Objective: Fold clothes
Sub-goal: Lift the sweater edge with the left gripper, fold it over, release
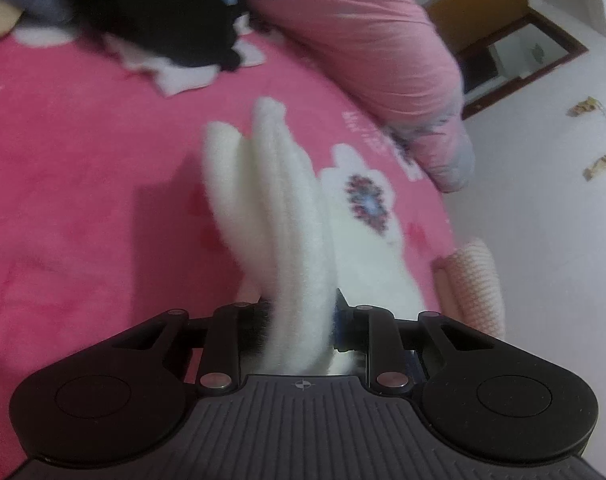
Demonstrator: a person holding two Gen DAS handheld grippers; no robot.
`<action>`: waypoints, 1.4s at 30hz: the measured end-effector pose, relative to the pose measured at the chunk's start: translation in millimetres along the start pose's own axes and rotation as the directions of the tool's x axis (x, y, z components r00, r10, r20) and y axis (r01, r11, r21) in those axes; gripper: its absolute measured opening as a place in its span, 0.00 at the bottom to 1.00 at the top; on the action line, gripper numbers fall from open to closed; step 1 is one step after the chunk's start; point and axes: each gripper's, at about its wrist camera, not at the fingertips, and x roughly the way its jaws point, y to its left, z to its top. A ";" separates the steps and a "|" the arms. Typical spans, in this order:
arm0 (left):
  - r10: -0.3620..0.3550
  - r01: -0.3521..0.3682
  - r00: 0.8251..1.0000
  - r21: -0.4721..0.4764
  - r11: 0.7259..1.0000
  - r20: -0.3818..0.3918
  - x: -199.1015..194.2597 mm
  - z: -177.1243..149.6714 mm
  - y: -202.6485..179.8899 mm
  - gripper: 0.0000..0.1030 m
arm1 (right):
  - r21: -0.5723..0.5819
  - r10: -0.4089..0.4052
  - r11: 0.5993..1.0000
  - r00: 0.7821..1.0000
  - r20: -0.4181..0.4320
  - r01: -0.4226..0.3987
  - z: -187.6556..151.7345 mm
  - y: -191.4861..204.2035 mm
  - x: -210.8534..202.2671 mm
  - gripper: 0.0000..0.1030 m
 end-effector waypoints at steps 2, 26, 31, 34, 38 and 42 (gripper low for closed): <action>-0.007 0.007 1.000 0.012 1.000 0.005 3.2 -1.5 -21.1 0.22 | 0.000 -0.001 1.000 1.000 0.000 0.001 -0.1 0.4 0.2 1.00; 0.221 -0.203 0.972 0.199 0.959 -0.075 112.5 -52.5 -152.0 0.26 | 0.253 0.081 0.962 0.990 0.113 -0.108 -10.6 -68.5 -43.7 1.00; 0.319 -0.289 0.946 0.298 0.910 -0.054 137.7 -79.3 -175.1 0.55 | 0.273 0.138 0.948 0.983 0.118 -0.166 -19.5 -84.6 -43.8 1.00; 0.340 -0.309 0.940 0.339 0.889 -0.034 135.9 -86.6 -193.2 0.61 | 0.272 0.140 0.947 0.983 0.123 -0.169 -20.6 -84.1 -43.7 1.00; 0.361 -0.336 0.932 0.287 0.897 -0.038 131.2 -86.2 -204.0 0.62 | 0.268 0.141 0.948 0.982 0.125 -0.170 -23.5 -83.8 -42.6 1.00; 0.325 -0.302 0.945 0.267 0.915 -0.044 123.6 -88.4 -215.8 0.63 | 0.271 0.144 0.947 0.982 0.125 -0.174 -25.3 -84.3 -41.4 1.00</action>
